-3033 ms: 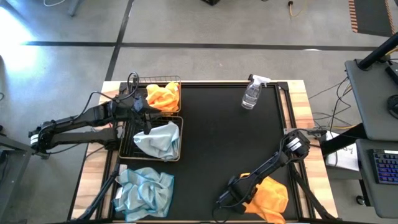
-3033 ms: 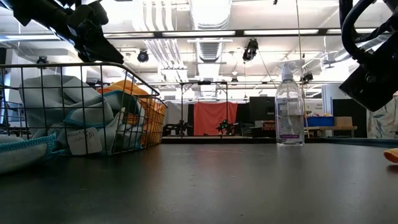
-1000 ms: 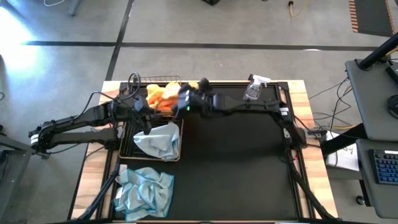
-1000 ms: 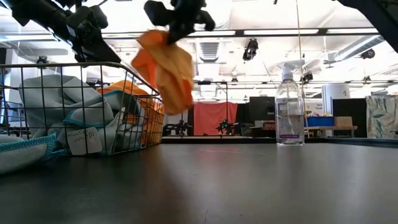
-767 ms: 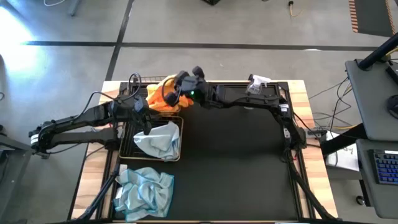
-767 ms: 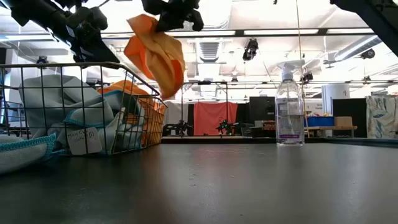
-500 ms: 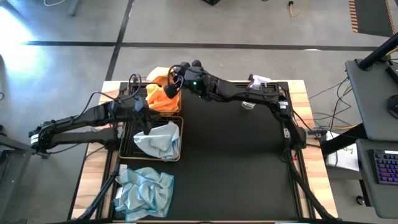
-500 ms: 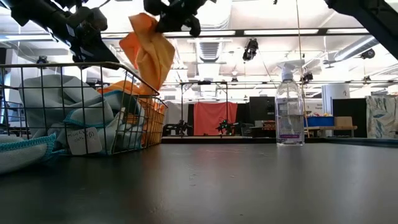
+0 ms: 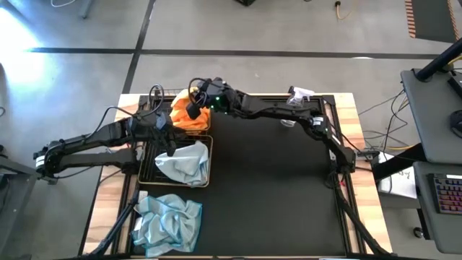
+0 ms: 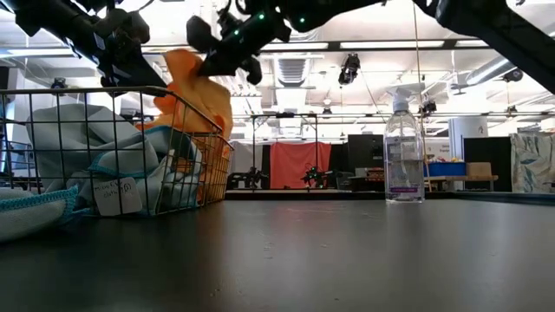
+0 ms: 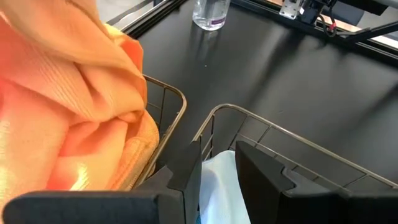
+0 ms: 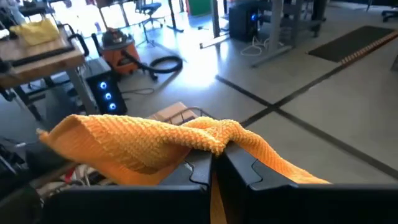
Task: Sort microfiber towel by color & place in baskets
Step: Put the yellow towel into the top wire basket
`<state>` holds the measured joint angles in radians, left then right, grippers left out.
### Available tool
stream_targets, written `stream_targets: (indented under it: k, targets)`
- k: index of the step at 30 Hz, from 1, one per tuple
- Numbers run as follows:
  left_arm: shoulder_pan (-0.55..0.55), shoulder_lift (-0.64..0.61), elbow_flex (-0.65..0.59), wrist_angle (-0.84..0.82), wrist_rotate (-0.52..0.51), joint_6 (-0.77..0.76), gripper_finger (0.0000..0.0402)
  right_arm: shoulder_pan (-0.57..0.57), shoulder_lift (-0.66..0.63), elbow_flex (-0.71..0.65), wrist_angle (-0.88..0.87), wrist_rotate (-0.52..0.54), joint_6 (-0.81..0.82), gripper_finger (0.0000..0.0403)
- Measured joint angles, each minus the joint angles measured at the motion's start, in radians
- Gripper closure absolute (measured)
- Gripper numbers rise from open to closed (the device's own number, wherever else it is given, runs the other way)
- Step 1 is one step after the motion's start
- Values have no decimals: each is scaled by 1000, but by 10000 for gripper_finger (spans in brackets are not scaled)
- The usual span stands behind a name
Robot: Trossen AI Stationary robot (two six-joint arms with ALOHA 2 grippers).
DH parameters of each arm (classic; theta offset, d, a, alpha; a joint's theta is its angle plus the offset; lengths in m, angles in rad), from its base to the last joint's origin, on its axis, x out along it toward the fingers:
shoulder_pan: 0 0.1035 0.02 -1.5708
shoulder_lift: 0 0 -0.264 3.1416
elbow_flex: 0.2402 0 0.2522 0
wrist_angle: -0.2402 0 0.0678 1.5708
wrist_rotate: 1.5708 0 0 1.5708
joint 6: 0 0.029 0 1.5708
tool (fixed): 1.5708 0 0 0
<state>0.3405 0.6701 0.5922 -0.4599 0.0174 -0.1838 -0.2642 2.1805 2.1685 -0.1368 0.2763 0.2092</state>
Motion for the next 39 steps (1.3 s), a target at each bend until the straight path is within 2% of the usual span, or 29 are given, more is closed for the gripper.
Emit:
stream_targets:
  k: [18, 27, 32, 39]
  targets:
    - [0, 0, -26, -13, -1, 9, 318, -1, 115, 0, -8, -99, 0, 394]
    - [0, -4, -39, -12, -1, 9, 318, 2, 128, 0, -25, -101, 0, 391]
    - [0, -10, -39, -13, -2, 9, 318, 3, 127, 0, -60, -111, 0, 362]
    - [0, -12, -39, -13, -3, 10, 318, 10, 124, 0, -103, -195, 23, 288]
